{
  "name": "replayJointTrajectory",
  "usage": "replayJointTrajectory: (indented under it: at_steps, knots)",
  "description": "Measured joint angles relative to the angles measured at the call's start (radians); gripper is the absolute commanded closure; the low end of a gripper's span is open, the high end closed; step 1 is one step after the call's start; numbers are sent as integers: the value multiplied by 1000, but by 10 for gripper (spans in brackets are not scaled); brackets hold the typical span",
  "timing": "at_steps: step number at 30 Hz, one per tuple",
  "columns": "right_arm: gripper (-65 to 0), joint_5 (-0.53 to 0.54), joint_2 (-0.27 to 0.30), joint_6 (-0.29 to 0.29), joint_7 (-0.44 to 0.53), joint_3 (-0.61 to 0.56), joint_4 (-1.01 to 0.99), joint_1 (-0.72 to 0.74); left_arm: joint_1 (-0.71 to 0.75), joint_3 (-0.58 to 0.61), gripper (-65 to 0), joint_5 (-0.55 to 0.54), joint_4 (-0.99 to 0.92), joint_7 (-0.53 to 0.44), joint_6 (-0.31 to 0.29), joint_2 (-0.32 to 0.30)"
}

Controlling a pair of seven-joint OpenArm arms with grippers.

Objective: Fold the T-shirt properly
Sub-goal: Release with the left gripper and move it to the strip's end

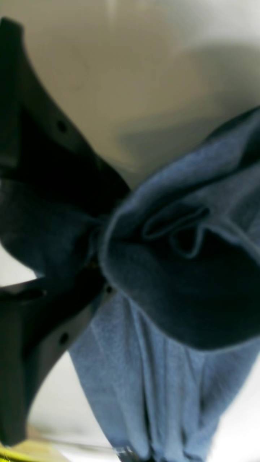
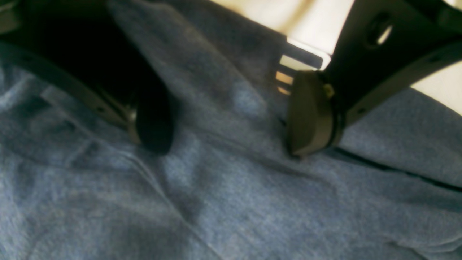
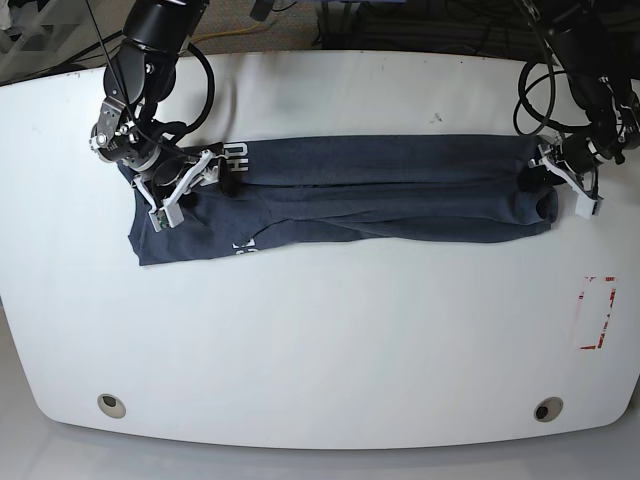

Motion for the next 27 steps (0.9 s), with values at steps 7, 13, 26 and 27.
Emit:
replayJointTrajectory:
  at_steps: [7,13,26,27]
  knots:
    - [-479,0,0,0,0,0,0,0,48,151,-90,36,294,-5,14,19]
    - [-479,0,0,0,0,0,0,0,56,372,-90,77,489,3,76,14]
    - [-479,0,-3,3,1,0,0,0,-63,778,-94,233,472,4,185,134]
    - [-479,0,-3,3,2,0,0,0,-70,797,-94,242,461,13,183,140]
